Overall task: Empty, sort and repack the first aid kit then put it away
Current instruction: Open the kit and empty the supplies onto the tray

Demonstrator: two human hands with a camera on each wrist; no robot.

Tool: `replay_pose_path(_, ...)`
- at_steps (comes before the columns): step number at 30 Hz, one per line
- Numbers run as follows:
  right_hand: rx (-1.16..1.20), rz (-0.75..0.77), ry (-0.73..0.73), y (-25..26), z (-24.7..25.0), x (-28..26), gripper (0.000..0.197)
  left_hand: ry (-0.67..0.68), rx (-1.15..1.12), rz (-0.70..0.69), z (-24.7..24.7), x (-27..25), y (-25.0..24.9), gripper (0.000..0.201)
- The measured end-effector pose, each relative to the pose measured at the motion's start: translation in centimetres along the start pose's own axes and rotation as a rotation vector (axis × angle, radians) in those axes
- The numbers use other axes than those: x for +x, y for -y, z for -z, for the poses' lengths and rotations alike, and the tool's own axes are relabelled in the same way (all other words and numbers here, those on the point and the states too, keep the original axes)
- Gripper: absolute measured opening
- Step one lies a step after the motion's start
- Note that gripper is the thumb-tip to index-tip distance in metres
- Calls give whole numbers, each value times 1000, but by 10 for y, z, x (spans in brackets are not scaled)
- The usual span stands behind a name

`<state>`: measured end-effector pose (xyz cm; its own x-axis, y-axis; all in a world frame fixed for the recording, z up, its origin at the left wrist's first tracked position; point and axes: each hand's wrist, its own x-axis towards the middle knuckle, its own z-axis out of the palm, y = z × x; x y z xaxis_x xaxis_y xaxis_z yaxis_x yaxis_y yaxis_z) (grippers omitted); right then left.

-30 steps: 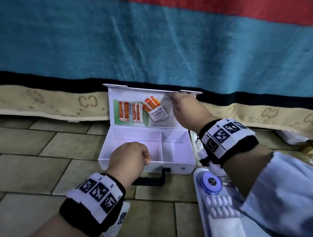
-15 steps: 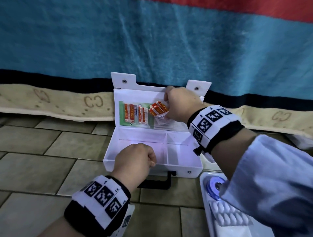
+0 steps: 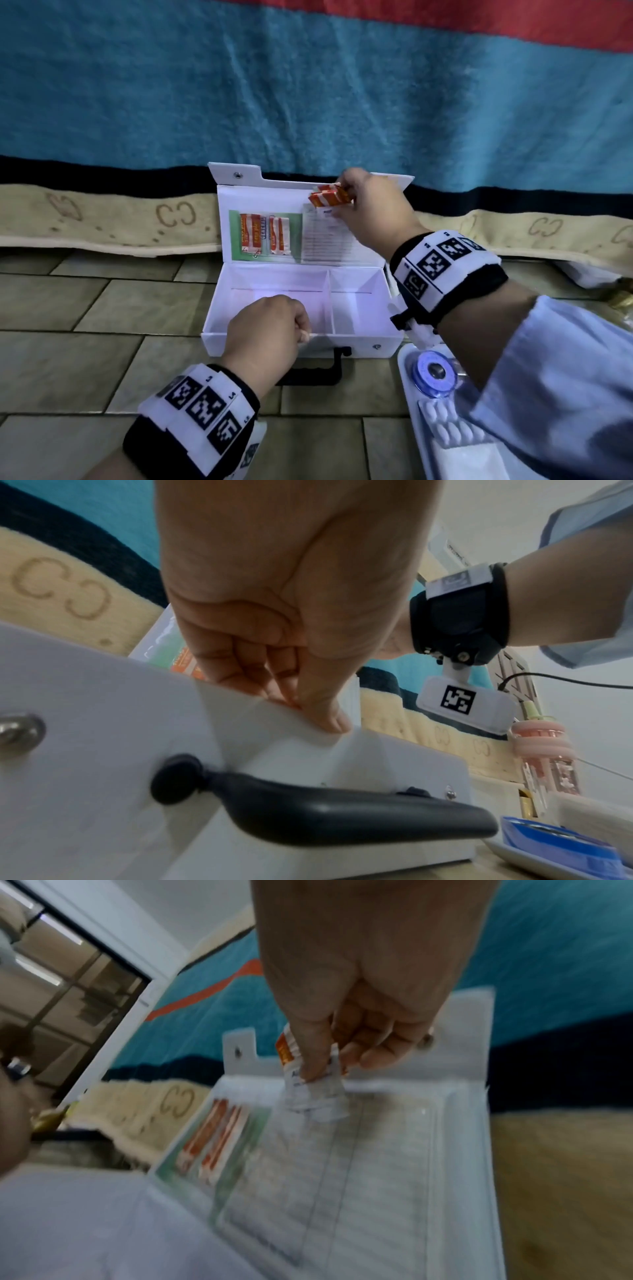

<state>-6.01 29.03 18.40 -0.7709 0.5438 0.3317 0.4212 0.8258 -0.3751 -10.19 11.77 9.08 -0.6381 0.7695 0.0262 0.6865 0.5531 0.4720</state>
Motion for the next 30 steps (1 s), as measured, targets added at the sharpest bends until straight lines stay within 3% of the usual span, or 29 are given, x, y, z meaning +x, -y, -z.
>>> replay_pose_path(3,97,-50,-228,-3,30,-19,21,-15,5,-5,0,-1,1,25)
replay_pose_path(5,133,-114,-285,-12,58,-39,18,-16,16,-17,1,-3,0,22)
replay_pose_path(9,254,-280,-256,-43,100,-102,17,-24,82,-112,6,-9,-7,18)
replay_pose_path(11,384,-364,-227,-58,105,-141,15,-47,34,-244,1,-15,-19,44)
replay_pose_path(13,451,-462,-173,-72,96,-178,13,-29,-181,-342,-6,-27,-43,54)
replay_pose_path(17,653,-608,-115,-83,67,-231,8,357,-659,-266,-37,-40,-88,55)
replay_pose_path(20,738,-618,-79,-95,53,-255,19,654,-758,-254,-61,-49,-115,66)
replay_pose_path(22,700,-591,-63,-102,47,-262,15,726,-791,-241,-70,-55,-129,40)
replay_pose_path(24,659,-569,-44,-113,46,-264,14,703,-798,-178,-79,-56,-142,20)
replay_pose_path(30,702,-504,145,-139,57,-260,31,547,-811,-49,-97,-60,-161,23)
